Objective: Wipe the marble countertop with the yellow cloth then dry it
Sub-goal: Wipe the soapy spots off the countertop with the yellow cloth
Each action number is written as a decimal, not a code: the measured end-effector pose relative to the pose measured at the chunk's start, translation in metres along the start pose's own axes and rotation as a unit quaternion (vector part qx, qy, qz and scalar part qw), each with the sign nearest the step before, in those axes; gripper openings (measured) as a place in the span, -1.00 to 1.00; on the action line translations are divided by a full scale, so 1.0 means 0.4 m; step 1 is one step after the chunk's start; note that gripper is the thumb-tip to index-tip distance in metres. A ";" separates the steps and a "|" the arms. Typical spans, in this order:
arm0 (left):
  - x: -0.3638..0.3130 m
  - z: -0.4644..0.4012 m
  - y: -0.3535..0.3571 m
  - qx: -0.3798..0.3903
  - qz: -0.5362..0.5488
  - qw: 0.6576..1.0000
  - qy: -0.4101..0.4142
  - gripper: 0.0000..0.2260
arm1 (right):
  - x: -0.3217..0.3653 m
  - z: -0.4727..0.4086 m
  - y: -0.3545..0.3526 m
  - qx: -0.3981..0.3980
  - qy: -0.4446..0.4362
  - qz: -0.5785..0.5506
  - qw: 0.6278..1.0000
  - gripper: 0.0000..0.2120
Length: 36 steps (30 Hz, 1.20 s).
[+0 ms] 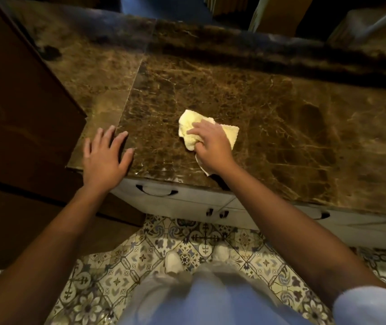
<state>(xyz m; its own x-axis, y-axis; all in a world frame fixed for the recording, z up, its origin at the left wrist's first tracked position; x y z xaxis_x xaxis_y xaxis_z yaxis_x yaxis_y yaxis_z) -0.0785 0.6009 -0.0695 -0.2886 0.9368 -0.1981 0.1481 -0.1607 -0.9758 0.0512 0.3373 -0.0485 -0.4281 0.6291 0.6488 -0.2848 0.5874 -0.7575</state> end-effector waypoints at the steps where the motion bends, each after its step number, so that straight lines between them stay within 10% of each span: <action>1: 0.002 -0.002 0.000 -0.002 0.000 1.000 0.003 -0.45 | 0.017 0.001 0.021 0.033 -0.022 0.006 0.999 -0.61; 14: -0.001 -0.010 -0.002 0.007 0.034 0.999 0.003 -0.55 | 0.132 0.222 -0.033 0.212 -0.074 -0.078 0.971 -0.61; 19: -0.058 -0.010 0.007 -0.027 0.076 0.996 0.041 -0.63 | -0.103 0.336 -0.270 -0.066 0.122 -0.121 0.983 -0.62; 23: -0.065 -0.019 0.031 -0.026 0.067 0.997 0.027 -0.61 | -0.315 0.430 -0.384 -0.273 0.282 -0.042 0.919 -0.65; 36: -0.078 -0.008 0.034 -0.032 0.056 0.998 0.029 -0.57 | -0.072 0.359 -0.058 -0.221 0.142 -0.006 0.965 -0.65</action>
<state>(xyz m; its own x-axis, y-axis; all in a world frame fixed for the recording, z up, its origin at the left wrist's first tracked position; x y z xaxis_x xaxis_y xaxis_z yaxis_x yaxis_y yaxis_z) -0.0644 0.5705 -0.0764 -0.2121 0.9309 -0.2973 0.2362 -0.2464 -0.9400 -0.0532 0.2325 -0.0599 -0.1565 0.6983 0.6985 0.1331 0.7157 -0.6856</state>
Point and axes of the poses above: each hand's wrist, its own z-axis away from the middle knuckle, its own y-axis out of the palm, x = y × z, the point moved 2 cm from there along -z, towards the middle knuckle, and after that the axes turned 1 degree about -z, right-handed, at the moved point
